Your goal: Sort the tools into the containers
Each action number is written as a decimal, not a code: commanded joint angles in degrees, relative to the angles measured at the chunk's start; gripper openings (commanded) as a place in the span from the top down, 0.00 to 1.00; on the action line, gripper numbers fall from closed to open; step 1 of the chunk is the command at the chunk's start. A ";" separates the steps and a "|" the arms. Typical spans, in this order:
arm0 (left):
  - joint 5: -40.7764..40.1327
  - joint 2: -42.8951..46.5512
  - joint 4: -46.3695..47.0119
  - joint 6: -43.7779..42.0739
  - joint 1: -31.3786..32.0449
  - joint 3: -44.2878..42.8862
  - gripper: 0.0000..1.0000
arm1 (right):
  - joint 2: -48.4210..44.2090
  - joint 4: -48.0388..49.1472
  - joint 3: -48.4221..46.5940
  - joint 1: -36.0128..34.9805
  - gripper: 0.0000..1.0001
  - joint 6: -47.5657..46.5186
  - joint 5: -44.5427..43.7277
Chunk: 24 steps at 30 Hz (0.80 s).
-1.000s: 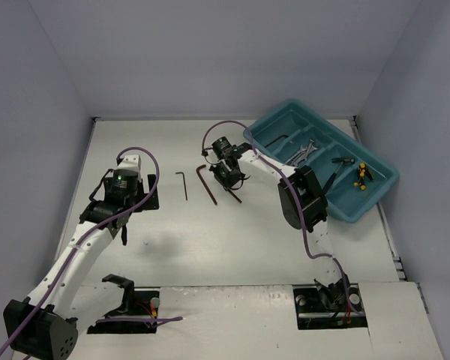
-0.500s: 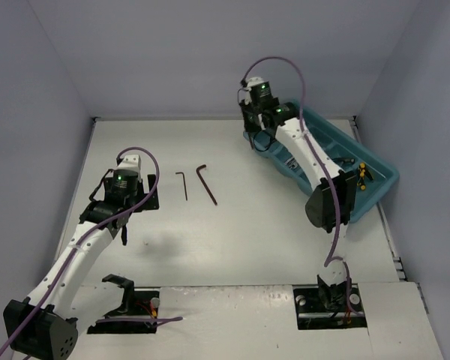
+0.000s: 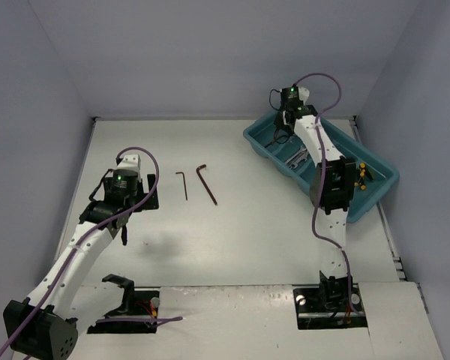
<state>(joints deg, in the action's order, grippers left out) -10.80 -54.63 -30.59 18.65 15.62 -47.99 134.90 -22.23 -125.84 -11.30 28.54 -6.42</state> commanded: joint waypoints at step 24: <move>-1.15 1.45 1.94 0.33 -0.24 -1.06 0.09 | -19.23 4.39 16.02 -20.28 0.59 -23.62 1.41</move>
<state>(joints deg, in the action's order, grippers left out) -11.03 -54.17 -30.59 18.70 15.62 -47.99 119.69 -18.69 -114.88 -27.05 11.10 -7.31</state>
